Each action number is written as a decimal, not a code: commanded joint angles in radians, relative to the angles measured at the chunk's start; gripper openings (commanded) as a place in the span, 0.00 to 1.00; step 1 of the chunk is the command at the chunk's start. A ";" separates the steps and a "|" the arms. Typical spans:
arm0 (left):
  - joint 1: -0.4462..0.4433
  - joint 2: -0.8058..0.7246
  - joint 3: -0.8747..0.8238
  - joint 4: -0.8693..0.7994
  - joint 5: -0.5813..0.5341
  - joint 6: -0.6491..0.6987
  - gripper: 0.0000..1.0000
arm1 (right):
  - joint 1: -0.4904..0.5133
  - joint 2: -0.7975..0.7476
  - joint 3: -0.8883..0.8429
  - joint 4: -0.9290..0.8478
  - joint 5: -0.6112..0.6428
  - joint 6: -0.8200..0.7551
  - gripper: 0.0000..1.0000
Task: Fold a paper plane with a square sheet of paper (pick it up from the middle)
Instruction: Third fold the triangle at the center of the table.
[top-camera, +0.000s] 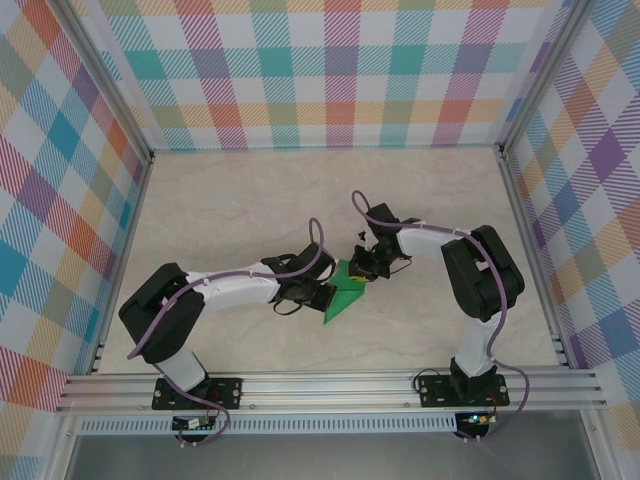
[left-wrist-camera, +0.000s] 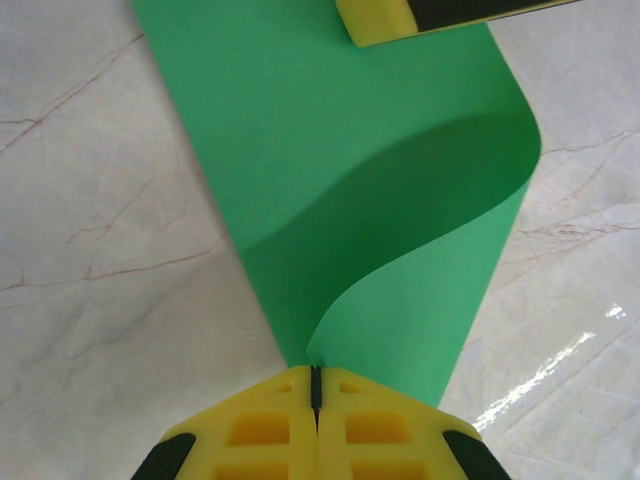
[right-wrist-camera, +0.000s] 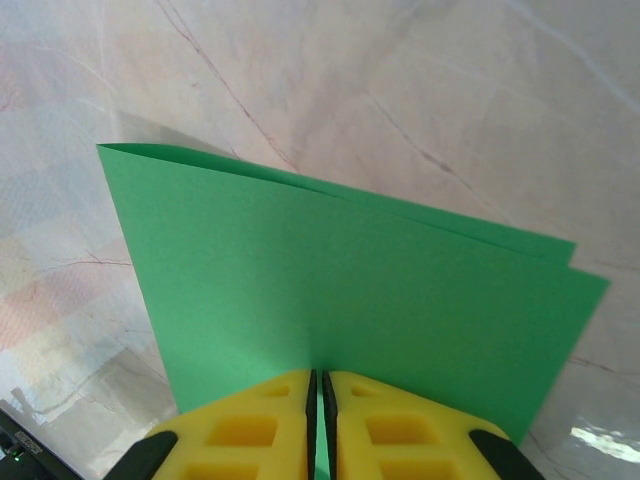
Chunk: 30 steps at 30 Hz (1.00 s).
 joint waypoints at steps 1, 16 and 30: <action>0.012 0.010 0.025 -0.006 -0.001 0.021 0.00 | 0.007 0.019 -0.006 -0.028 0.024 -0.007 0.14; 0.027 0.059 0.069 -0.019 0.013 0.048 0.00 | 0.007 0.012 -0.009 -0.029 0.029 0.002 0.14; 0.028 0.085 0.064 -0.027 0.021 0.031 0.00 | 0.007 -0.017 -0.010 -0.034 0.029 0.007 0.16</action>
